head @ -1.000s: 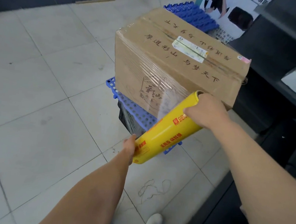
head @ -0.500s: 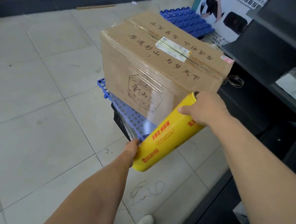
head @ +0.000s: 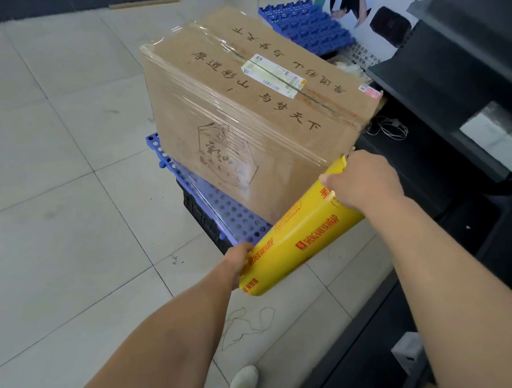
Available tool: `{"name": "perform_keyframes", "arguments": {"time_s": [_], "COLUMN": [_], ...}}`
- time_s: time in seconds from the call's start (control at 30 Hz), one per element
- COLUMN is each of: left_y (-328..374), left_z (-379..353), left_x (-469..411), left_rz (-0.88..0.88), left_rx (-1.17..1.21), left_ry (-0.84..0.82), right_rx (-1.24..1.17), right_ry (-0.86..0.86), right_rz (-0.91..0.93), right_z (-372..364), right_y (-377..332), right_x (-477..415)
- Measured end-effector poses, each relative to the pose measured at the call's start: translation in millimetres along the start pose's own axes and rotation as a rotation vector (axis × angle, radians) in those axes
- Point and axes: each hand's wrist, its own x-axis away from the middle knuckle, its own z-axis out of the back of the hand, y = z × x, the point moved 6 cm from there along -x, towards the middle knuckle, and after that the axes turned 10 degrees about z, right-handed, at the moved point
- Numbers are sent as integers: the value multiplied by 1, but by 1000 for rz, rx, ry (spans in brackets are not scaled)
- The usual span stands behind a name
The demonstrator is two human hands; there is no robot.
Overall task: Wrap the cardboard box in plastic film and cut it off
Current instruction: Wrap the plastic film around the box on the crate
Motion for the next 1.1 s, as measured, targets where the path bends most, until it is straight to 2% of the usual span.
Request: {"name": "perform_keyframes", "arguments": {"time_s": [0.13,0.23,0.37,0.6,0.83,1.1], "left_y": [1,-6,-7,5,7,26], "left_z": [-16,-28,-38,-57,-82,-91], "left_x": [-5,-7,-8,-21,-20,-23], "left_rz": [11,56,70,29,7,98], "left_rx": [-13,83,99,77,201,206], "left_ry": [-13,-47,-10,50,62,83], "right_rx": [21,45,110,117,66,117], "right_ry": [54,-60,-174,-128,-112,-175], "right_rz": [-24,2,12,0,30,58], "right_z": [8,7,6,10,17,20], "right_y": [10,15,21,42,64,65], "right_x": [1,-1,-10,-26,-41,-70]}}
